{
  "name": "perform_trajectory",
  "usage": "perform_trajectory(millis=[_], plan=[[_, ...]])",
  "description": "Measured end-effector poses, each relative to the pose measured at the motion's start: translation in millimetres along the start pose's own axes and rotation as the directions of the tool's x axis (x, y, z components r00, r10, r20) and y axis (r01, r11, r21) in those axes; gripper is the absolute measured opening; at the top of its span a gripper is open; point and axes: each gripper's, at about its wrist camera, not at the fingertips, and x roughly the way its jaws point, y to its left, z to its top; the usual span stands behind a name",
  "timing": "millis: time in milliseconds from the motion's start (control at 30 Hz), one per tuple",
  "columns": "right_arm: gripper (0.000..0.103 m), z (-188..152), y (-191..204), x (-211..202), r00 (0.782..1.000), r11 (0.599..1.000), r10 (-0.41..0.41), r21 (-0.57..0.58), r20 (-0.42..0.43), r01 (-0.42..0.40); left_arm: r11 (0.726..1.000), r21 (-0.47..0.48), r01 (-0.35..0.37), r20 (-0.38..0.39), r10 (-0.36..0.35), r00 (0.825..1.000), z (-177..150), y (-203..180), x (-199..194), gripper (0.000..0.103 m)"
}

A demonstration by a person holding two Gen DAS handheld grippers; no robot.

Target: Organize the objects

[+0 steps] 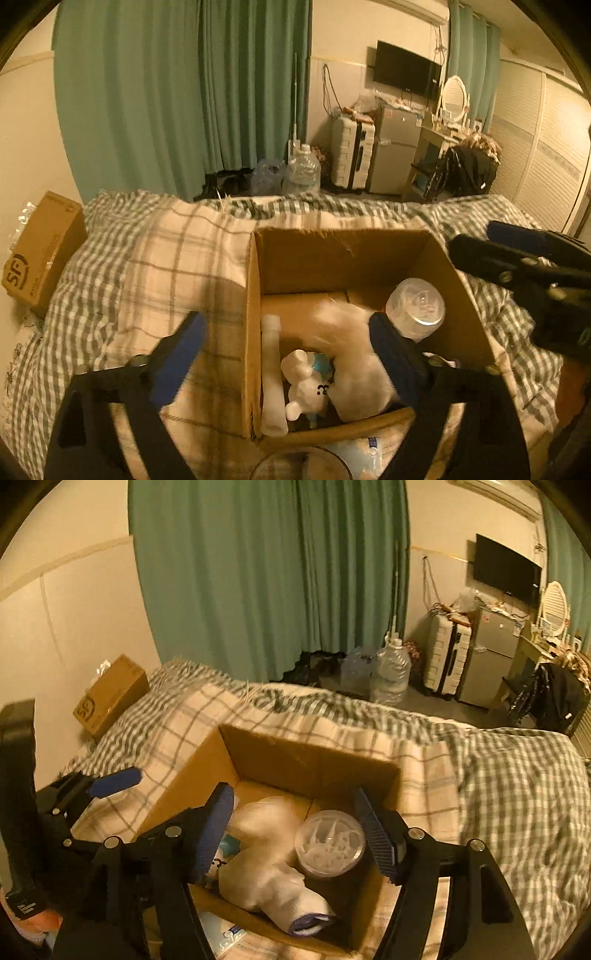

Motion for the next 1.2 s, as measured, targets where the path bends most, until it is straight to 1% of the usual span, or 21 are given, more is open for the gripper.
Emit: perform_trajectory(millis=[33, 100, 200, 267, 400, 533, 633, 700, 767, 867, 933, 1000, 1033, 1067, 1133, 1200], plan=[[0.078, 1, -1, -8, 1.000, 1.000, -0.011, 0.003, 0.009, 0.011, 1.000, 0.000, -0.007, 0.013, 0.007, 1.000, 1, 0, -9, 0.095], [0.083, 2, -2, -28, 0.999, 1.000, -0.027, 0.004, 0.042, 0.027, 1.000, 0.005, -0.019, 0.024, 0.019, 1.000, 1, -1, -24, 0.101], [0.090, 1, 1, -60, 0.996, 0.999, -0.050, -0.003, 0.077, 0.050, 0.999, 0.013, -0.032, 0.055, 0.031, 0.998, -1, -3, -50, 0.103], [0.090, 0, 4, -79, 0.993, 0.998, -0.067, -0.010, 0.095, 0.069, 0.999, 0.026, -0.035, 0.069, 0.033, 0.997, -3, -4, -65, 0.103], [0.090, -9, 9, -119, 0.988, 0.995, -0.099, -0.013, 0.122, 0.101, 0.997, 0.053, -0.054, 0.085, 0.049, 0.995, -17, -8, -96, 0.103], [0.090, -29, 18, -144, 0.986, 0.994, -0.105, -0.025, 0.131, 0.110, 0.998, 0.034, -0.059, 0.082, 0.057, 0.995, -45, -8, -115, 0.103], [0.090, -50, 25, -149, 0.988, 0.995, -0.091, -0.021, 0.122, 0.094, 0.999, 0.000, -0.052, 0.059, 0.052, 0.997, -69, -3, -115, 0.103], [0.090, -65, 28, -144, 0.993, 0.998, -0.064, -0.011, 0.097, 0.065, 0.997, -0.016, -0.071, 0.049, 0.072, 0.996, -86, 0, -113, 0.103], [0.090, -82, 34, -131, 0.997, 0.999, -0.040, -0.009, 0.064, 0.040, 0.994, -0.021, -0.105, 0.027, 0.106, 0.994, -102, 4, -105, 0.103], [0.090, -109, 46, -98, 0.999, 0.999, -0.030, -0.043, -0.030, 0.029, 0.992, -0.025, -0.126, -0.016, 0.126, 0.992, -121, 10, -92, 0.103], [0.090, -126, 53, -76, 0.996, 0.997, -0.029, -0.079, -0.088, 0.022, 0.991, -0.053, -0.127, -0.057, 0.124, 0.991, -129, 19, -83, 0.103], [0.090, -143, 59, -51, 0.986, 0.995, -0.005, -0.104, -0.166, -0.013, 0.989, -0.080, -0.120, -0.078, 0.114, 0.990, -132, 26, -79, 0.103], [0.090, -151, 62, -38, 0.977, 0.994, 0.003, -0.104, -0.215, -0.026, 0.989, -0.091, -0.116, -0.082, 0.108, 0.991, -133, 28, -78, 0.103], [0.090, -155, 62, -30, 0.971, 0.994, 0.005, -0.108, -0.241, -0.032, 0.990, -0.092, -0.109, -0.080, 0.102, 0.992, -134, 29, -78, 0.103], [0.090, -161, 68, -19, 0.960, 0.991, 0.012, -0.126, -0.280, -0.049, 0.991, -0.084, -0.104, -0.081, 0.097, 0.992, -135, 27, -77, 0.103], [0.090, -162, 72, -16, 0.956, 0.988, 0.042, -0.128, -0.291, -0.083, 0.992, -0.075, -0.106, -0.091, 0.099, 0.991, -137, 26, -75, 0.103]])
